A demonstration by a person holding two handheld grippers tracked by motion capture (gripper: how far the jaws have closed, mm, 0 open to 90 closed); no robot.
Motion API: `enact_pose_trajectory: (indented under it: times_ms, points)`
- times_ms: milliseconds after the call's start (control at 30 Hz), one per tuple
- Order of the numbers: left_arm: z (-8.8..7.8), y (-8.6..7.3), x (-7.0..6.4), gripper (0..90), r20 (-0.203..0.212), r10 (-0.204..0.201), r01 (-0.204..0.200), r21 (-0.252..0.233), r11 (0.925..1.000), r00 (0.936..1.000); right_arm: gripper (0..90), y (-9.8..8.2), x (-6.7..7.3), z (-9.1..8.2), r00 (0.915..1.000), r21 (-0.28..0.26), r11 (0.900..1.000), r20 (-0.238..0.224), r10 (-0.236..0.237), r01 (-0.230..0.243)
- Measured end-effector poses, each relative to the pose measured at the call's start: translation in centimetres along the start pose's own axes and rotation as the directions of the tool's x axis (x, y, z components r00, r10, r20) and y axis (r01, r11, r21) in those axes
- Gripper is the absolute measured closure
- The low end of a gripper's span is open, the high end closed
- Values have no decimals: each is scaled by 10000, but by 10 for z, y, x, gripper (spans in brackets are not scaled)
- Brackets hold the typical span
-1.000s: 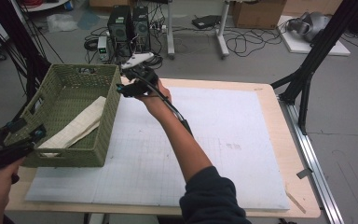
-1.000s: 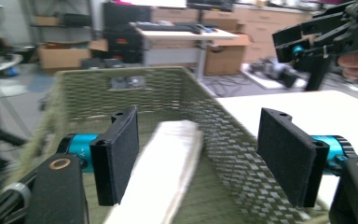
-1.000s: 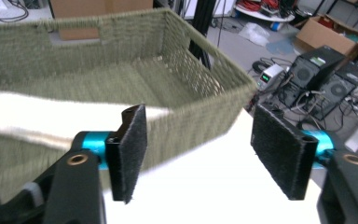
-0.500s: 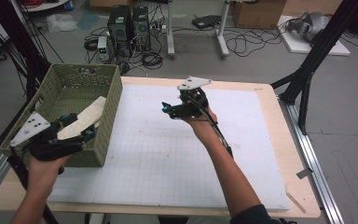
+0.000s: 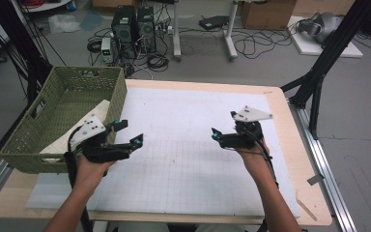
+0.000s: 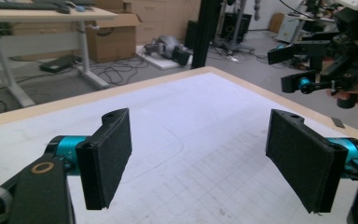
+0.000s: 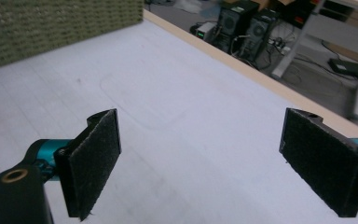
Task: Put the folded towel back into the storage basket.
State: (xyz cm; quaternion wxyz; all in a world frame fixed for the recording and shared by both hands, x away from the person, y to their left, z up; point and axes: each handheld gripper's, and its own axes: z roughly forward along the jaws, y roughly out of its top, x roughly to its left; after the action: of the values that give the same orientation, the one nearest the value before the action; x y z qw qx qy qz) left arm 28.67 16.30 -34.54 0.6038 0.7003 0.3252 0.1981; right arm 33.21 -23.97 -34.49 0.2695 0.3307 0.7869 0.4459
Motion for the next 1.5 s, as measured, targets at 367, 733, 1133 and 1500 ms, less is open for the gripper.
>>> enact_pose_trajectory:
  times_ms: [367,733,1133,1500]
  points:
    - [47,-32,-15,230,506,10,-41,607,9981,9987,113,-69,-7,-36,9953,299,9966,615,750,-769]
    - [53,-47,-18,230,547,197,-234,666,9975,9983,113,-91,-2,-45,9904,181,9937,852,1087,-1107]
    - [48,-52,-15,231,368,202,-231,792,9966,9991,113,-90,2,-38,9899,286,9932,889,1103,-1132]
    - [47,-52,-16,232,346,250,-276,780,9966,9991,113,-89,2,-40,9895,173,9933,906,1123,-1144]
